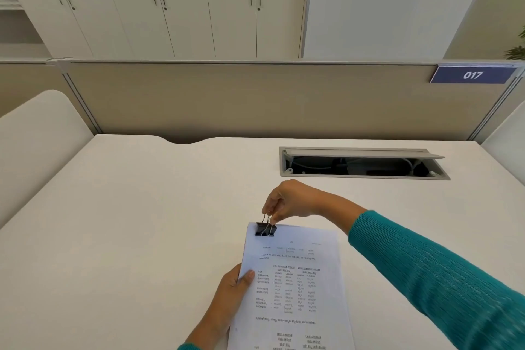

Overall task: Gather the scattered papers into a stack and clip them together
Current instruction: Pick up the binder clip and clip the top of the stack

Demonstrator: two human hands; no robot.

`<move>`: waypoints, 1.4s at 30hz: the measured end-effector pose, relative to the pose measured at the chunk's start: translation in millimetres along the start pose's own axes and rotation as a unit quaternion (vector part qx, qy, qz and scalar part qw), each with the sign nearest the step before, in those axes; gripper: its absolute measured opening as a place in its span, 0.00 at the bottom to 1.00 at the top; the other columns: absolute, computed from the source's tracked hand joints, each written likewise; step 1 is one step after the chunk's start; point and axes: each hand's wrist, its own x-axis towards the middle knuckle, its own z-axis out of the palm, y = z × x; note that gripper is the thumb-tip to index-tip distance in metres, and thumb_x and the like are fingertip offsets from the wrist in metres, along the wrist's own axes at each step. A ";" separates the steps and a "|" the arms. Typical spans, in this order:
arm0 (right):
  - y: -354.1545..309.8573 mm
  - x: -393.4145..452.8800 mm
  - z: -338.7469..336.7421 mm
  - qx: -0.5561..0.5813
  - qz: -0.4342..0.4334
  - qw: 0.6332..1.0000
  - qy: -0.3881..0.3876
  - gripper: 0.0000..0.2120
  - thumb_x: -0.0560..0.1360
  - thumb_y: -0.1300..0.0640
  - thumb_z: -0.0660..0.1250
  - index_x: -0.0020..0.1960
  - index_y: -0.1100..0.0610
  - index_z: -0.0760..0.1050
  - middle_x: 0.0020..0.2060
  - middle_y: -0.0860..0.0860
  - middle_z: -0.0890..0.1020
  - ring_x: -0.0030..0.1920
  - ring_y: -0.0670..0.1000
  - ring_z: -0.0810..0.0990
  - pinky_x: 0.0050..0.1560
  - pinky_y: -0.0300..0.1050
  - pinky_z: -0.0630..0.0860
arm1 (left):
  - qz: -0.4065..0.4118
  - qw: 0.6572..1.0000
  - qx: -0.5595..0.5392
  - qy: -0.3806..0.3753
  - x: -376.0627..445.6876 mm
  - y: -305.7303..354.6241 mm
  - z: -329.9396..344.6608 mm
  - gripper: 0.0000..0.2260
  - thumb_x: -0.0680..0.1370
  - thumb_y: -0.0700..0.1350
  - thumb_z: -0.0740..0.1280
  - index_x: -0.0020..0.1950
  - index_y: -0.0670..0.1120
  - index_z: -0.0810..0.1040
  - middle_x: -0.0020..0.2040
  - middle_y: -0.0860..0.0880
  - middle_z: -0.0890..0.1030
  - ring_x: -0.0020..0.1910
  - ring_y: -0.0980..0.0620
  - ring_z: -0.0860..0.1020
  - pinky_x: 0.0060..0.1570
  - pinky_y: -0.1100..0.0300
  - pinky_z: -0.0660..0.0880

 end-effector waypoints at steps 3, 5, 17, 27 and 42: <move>2.1 2.5 -1.8 -0.003 0.008 1.000 -0.028 0.19 0.68 0.56 0.74 0.58 0.55 0.78 0.53 0.52 0.83 0.48 0.44 0.80 0.46 0.29 0.72 | 0.003 1.000 -0.002 -0.002 0.1 0.1 -0.6 0.09 0.79 0.44 0.61 0.56 0.47 0.77 0.49 0.46 0.85 0.47 0.43 0.84 0.44 0.51 0.81; 6.2 1.0 -0.6 -0.008 0.016 0.999 -0.040 0.21 0.69 0.54 0.73 0.61 0.55 0.75 0.57 0.51 0.81 0.55 0.47 0.79 0.54 0.35 0.73 | 0.002 1.000 -0.001 -0.004 0.4 -0.3 -1.3 0.09 0.79 0.44 0.61 0.56 0.47 0.77 0.49 0.46 0.85 0.47 0.43 0.84 0.44 0.51 0.81; 92.1 -104.5 75.2 0.256 0.231 0.904 0.253 0.35 0.72 0.52 0.69 0.73 0.56 0.56 0.69 0.56 0.68 0.66 0.54 0.70 0.66 0.48 0.66 | -0.003 0.999 -0.049 0.008 4.6 5.9 -4.3 0.09 0.78 0.44 0.62 0.57 0.46 0.77 0.49 0.43 0.85 0.47 0.42 0.84 0.41 0.52 0.81; 85.8 -155.4 150.7 0.364 0.162 0.917 0.031 0.43 0.63 0.43 0.73 0.70 0.56 0.59 0.68 0.50 0.70 0.68 0.47 0.69 0.69 0.47 0.66 | 0.034 0.995 -0.060 0.069 32.2 49.7 -11.3 0.10 0.79 0.43 0.62 0.59 0.48 0.76 0.51 0.47 0.84 0.49 0.45 0.83 0.47 0.49 0.80; 52.9 -101.6 176.4 0.302 0.238 0.911 0.151 0.21 0.76 0.65 0.61 0.68 0.60 0.63 0.63 0.54 0.74 0.57 0.48 0.73 0.62 0.38 0.69 | -0.030 0.969 0.135 0.203 6.7 12.4 -39.9 0.13 0.79 0.39 0.58 0.64 0.41 0.68 0.60 0.41 0.76 0.55 0.41 0.77 0.54 0.52 0.73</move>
